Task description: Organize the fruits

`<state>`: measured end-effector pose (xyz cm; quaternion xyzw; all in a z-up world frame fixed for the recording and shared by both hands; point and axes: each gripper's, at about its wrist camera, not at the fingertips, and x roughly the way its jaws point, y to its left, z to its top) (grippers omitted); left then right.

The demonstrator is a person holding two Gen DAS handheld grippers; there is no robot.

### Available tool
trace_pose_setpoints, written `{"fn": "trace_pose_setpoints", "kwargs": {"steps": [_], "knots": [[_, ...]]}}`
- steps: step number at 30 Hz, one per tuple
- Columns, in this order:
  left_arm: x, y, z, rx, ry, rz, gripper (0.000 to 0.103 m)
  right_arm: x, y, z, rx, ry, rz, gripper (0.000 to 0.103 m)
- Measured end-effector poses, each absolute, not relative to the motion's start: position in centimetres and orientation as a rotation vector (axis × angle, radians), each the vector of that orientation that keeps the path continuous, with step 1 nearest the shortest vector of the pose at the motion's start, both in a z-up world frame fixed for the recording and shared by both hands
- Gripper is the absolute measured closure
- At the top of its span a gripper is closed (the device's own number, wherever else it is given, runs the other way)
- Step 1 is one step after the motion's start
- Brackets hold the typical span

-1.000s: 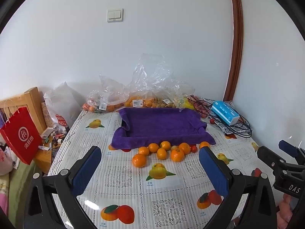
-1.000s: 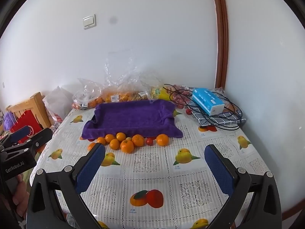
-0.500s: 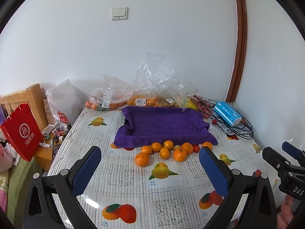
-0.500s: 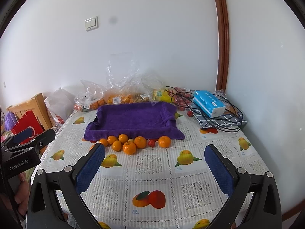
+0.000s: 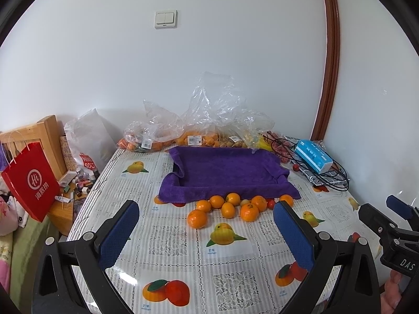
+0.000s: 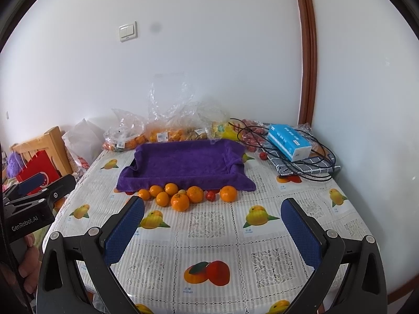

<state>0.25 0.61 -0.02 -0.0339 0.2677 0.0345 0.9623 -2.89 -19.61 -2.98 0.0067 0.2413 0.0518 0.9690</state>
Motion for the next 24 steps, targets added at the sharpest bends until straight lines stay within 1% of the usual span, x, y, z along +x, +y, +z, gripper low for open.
{"fn": "trace_pose_setpoints", "kwargs": {"steps": [24], "knots": [[-0.19, 1.10, -0.31, -0.086, 0.541, 0.074, 0.000, -2.84, -19.30, -2.68, 0.009, 0.476, 0.114, 0.000]]}}
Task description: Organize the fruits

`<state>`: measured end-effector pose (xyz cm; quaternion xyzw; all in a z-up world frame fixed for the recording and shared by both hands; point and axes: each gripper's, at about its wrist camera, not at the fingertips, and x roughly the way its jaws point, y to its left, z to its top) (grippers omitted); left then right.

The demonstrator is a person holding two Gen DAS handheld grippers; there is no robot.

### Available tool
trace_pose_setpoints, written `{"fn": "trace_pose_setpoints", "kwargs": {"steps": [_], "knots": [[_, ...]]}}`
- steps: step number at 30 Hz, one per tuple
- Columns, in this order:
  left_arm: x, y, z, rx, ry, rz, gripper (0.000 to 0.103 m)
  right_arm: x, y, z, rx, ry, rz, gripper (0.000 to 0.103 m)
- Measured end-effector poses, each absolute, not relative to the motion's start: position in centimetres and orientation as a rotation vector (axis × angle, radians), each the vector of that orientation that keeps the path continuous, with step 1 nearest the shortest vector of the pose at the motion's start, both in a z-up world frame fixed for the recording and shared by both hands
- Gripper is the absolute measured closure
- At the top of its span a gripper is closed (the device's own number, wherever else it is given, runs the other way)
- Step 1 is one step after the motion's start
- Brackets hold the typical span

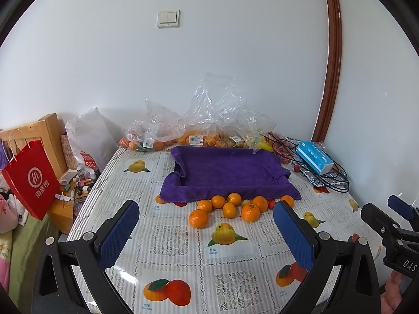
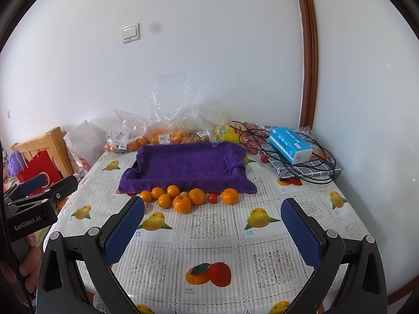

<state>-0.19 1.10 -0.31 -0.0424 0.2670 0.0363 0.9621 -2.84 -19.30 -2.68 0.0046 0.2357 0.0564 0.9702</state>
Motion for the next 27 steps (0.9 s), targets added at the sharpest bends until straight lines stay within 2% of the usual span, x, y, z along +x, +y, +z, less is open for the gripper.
{"fn": "trace_pose_setpoints", "kwargs": {"steps": [16, 27], "knots": [[-0.1, 1.6, -0.2, -0.062, 0.536, 0.104, 0.000, -2.7, -18.9, -3.0, 0.001, 0.472, 0.112, 0.000], [2.2, 1.8, -1.5, -0.033, 0.569, 0.088, 0.000, 0.4, -18.7, -4.4, 0.007, 0.493, 0.117, 0.000]]}}
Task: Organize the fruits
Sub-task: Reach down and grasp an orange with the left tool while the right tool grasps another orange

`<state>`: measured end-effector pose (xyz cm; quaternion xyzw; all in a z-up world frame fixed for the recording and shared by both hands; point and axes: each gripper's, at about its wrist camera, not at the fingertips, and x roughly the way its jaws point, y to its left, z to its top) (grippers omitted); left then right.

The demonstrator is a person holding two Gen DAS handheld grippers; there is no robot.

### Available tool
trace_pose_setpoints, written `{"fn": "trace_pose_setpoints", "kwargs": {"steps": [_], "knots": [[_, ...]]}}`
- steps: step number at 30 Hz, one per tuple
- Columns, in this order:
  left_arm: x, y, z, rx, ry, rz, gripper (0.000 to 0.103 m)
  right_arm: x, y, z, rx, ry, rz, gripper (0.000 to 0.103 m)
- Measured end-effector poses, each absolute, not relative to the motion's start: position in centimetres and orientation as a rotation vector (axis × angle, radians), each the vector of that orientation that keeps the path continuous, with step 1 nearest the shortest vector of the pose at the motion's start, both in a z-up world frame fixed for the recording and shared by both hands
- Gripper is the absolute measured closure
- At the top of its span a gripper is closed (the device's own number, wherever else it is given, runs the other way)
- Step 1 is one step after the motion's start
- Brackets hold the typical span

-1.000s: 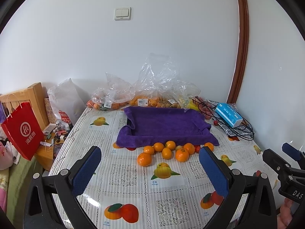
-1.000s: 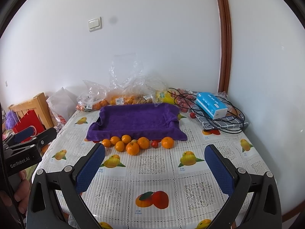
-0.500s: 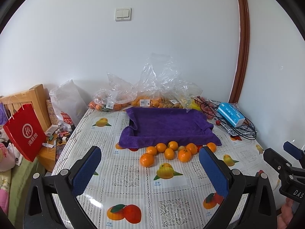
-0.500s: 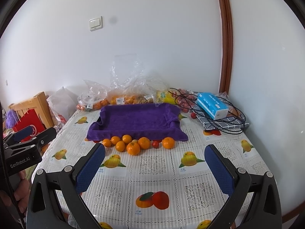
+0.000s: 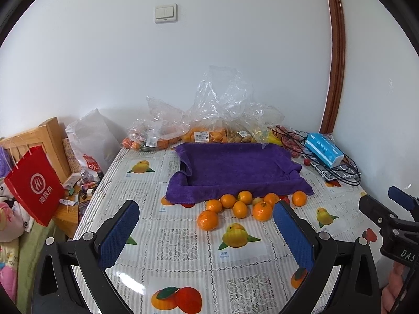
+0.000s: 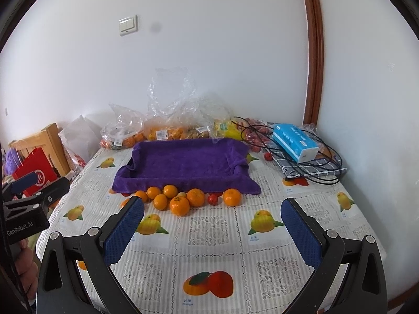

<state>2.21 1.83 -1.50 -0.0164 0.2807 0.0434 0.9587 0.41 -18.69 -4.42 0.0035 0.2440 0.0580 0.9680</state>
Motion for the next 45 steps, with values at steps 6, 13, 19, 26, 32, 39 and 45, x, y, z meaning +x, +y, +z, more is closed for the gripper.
{"fn": "trace_pose_setpoints", "kwargs": {"steps": [6, 13, 19, 26, 32, 39, 45], "knots": [[4.6, 2.6, -3.2, -0.027, 0.600, 0.101, 0.000, 3.0, -18.8, -5.5, -0.021, 0.495, 0.088, 0.000], [8.2, 4.2, -6.3, -0.026, 0.673, 0.117, 0.000, 6.9, -19.3, -8.6, -0.047, 0.588, 0.108, 0.000], [11.2, 5.5, -9.6, -0.045, 0.734, 0.108, 0.000, 11.1, -19.7, -12.8, -0.031, 0.685, 0.087, 0.016], [14.1, 6.9, -12.6, -0.059, 0.769, 0.117, 0.001, 15.7, -20.3, -15.8, 0.048, 0.736, 0.091, 0.031], [15.3, 8.0, -14.2, -0.086, 0.789, 0.111, 0.001, 19.6, -19.8, -18.2, 0.021, 0.780, 0.098, 0.045], [16.0, 8.4, -15.7, -0.127, 0.820, 0.073, 0.001, 21.3, -20.2, -20.3, 0.031, 0.808, 0.122, 0.059], [16.2, 7.6, -15.7, -0.142, 0.824, 0.011, 0.005, 20.5, -19.9, -20.1, -0.001, 0.791, 0.115, 0.060]]}}
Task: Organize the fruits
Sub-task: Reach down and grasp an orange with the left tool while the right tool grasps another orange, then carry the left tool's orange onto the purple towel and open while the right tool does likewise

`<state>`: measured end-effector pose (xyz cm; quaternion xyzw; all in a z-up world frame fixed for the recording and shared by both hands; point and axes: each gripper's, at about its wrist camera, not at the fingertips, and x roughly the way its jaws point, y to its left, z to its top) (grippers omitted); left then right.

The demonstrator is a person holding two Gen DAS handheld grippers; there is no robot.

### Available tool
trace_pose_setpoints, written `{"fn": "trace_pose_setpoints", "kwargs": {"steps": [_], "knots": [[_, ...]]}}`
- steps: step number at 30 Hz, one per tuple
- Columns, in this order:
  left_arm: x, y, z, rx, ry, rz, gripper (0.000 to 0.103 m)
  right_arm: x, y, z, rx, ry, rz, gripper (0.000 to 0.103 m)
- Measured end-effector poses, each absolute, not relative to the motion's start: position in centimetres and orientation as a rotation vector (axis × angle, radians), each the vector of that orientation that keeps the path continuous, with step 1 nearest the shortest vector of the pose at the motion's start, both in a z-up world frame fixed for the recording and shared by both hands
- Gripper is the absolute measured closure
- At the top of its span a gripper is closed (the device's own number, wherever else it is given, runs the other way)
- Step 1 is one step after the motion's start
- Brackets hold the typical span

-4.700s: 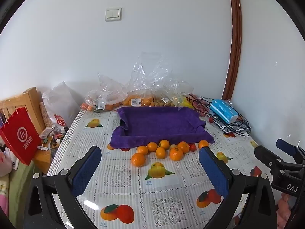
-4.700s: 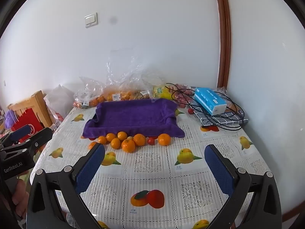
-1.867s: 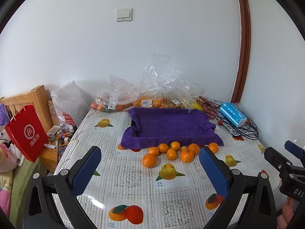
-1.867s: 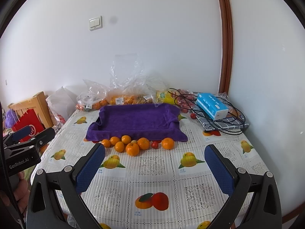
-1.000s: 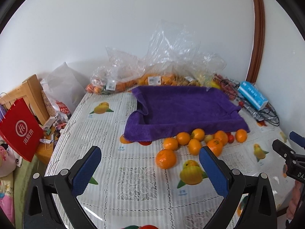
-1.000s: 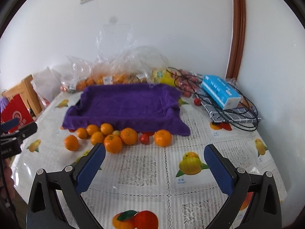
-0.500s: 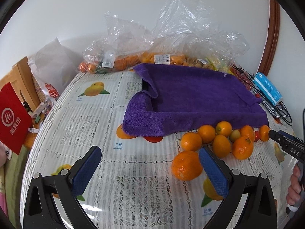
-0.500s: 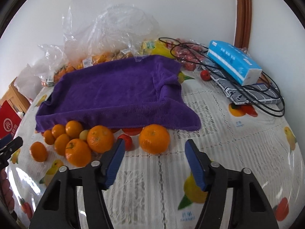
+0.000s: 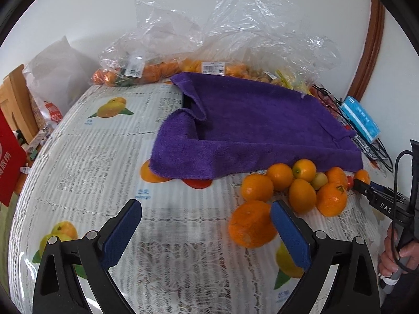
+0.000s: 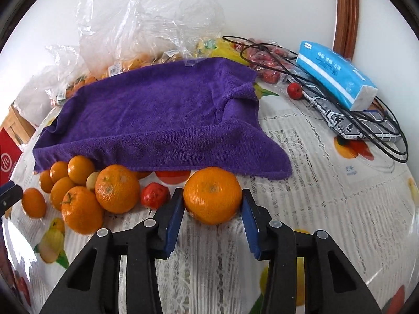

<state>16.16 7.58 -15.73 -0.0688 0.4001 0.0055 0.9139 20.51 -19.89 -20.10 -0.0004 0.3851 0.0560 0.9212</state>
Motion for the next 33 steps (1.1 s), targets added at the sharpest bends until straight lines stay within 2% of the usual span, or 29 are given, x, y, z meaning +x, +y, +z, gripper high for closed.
{"fn": "trace_pose_setpoints", "kwargs": {"steps": [6, 10, 12, 16, 26, 33], "knots": [[16.6, 5.6, -16.6, -0.115, 0.854, -0.054, 0.008, 18.3, -20.6, -19.7, 0.008, 0.775, 0.126, 0.060], [16.9, 5.0, -17.7, -0.133, 0.903, -0.071, 0.031, 17.6, -20.3, -20.1, -0.002, 0.785, 0.150, 0.060], [16.9, 4.8, -18.0, -0.131, 0.903, -0.071, 0.037, 17.4, -20.2, -20.6, -0.006, 0.789, 0.154, 0.060], [16.7, 4.4, -18.0, -0.102, 0.882, -0.061, 0.061, 17.5, -20.3, -20.8, 0.012, 0.791, 0.161, 0.060], [16.1, 5.4, -17.4, -0.152, 0.870, -0.084, 0.063, 17.2, -20.5, -20.3, 0.033, 0.781, 0.163, 0.060], [16.0, 6.5, -14.9, -0.175, 0.819, -0.088, 0.063, 16.6, -19.5, -17.0, 0.008, 0.710, 0.152, 0.060]]}}
